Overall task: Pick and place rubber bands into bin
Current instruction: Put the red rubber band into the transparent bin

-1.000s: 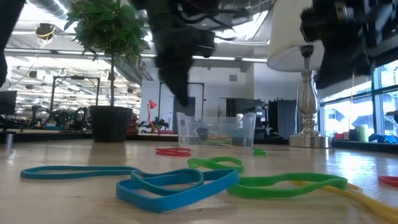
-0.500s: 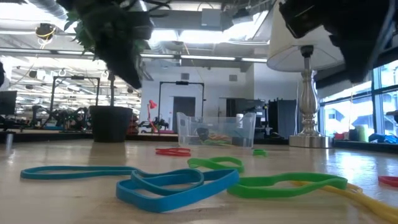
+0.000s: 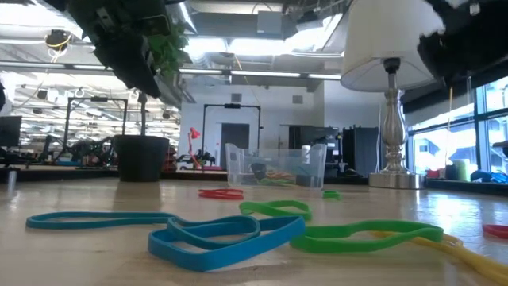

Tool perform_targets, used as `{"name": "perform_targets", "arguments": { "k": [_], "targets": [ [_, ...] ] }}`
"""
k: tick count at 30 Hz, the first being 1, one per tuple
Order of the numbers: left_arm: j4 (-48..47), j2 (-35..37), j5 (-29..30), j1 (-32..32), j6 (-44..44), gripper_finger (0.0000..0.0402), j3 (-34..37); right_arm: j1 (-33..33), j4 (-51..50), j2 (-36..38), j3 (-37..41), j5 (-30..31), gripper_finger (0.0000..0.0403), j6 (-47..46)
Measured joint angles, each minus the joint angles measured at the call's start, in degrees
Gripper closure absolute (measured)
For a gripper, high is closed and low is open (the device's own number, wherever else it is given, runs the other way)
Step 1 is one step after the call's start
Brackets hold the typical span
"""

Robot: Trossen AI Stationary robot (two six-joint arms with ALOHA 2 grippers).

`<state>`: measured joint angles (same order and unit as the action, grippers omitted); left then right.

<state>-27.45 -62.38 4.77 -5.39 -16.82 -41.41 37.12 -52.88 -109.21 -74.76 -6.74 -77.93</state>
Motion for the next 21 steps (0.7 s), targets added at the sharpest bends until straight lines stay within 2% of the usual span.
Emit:
{"name": "perform_targets", "arguments": {
  "k": [6,12,15,21],
  "targets": [
    [-1.06,-0.10,0.01,-0.59,0.02,0.0400,0.02,0.11,1.53,-2.99,0.00,0.20,0.0252,-2.86],
    [-1.03,-0.10,-1.34,-0.59,0.00,0.0400,0.02,0.04,2.09,-6.97,-0.35,-0.40,0.0253,-2.96],
    [-1.04,-0.10,-3.23,-0.59,-0.42,0.0400,0.02,0.00,2.52,-8.18,-0.48,-0.98,0.0283,-3.67],
    [-1.06,-0.10,-2.97,-1.42,-0.93,0.0400,0.02,-0.84,2.77,-7.74,-0.10,-0.45,0.0390,-5.88]
  ]
}}
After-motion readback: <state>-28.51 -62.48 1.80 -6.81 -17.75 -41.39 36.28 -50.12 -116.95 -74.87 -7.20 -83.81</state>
